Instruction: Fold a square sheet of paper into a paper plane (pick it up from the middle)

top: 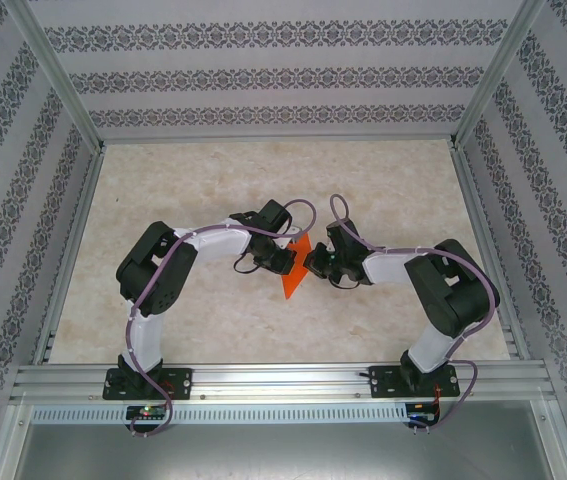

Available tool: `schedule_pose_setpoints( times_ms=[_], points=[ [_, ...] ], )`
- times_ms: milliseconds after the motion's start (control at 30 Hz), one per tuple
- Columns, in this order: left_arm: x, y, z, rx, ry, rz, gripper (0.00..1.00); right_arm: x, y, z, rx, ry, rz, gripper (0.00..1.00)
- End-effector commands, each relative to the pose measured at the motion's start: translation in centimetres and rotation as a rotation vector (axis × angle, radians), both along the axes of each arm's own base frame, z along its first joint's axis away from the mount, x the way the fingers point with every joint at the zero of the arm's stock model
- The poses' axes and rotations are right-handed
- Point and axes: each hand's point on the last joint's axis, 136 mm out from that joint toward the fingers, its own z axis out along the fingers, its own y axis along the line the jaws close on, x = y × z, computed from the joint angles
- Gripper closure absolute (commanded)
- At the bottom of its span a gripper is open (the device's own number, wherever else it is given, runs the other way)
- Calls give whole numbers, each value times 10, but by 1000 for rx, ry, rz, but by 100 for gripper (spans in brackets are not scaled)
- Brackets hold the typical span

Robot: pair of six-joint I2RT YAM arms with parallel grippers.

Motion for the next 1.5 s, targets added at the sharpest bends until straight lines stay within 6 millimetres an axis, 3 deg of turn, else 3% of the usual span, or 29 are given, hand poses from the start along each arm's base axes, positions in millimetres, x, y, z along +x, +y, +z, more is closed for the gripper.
schedule_pose_setpoints(
  times_ms=[0, 133, 400, 467, 633, 700, 967, 1133, 1233, 1300, 1400, 1467],
  points=[
    [-9, 10, -16, 67, 41, -18, 100, 1, -7, 11, -11, -15, -3, 100],
    [-9, 10, -17, 68, 42, -19, 100, 14, -12, 18, -6, -44, 1, 100],
    [-10, 12, -18, 74, 43, -19, 100, 1, -22, -24, -42, 55, -3, 100],
    [-11, 13, -19, 79, 45, -23, 100, 2, -24, -17, -56, 43, 1, 100],
    [-11, 16, -20, 93, 40, -31, 100, 21, -21, 24, -53, -44, 16, 100],
    [-12, 16, -20, 94, 41, -30, 100, 29, -20, 30, -48, -59, 19, 100],
    [-11, 15, -19, 90, 38, -32, 100, 21, -23, -11, -73, 25, 10, 100],
    [-14, 15, -17, 82, 42, -50, 100, 19, -22, -3, -60, -1, 13, 100],
    [-17, 14, -14, 67, 38, -78, 100, 20, -23, 18, -53, -49, 19, 94],
    [-18, 14, -10, 65, 30, -90, 99, 16, -28, 30, -65, -76, 16, 85],
    [-16, 11, 1, 34, 6, -88, 96, 8, -35, 35, -72, -93, 15, 68],
    [-14, 6, 10, 1, -3, -79, 92, 4, -31, 33, -44, -92, 35, 63]
  ],
)
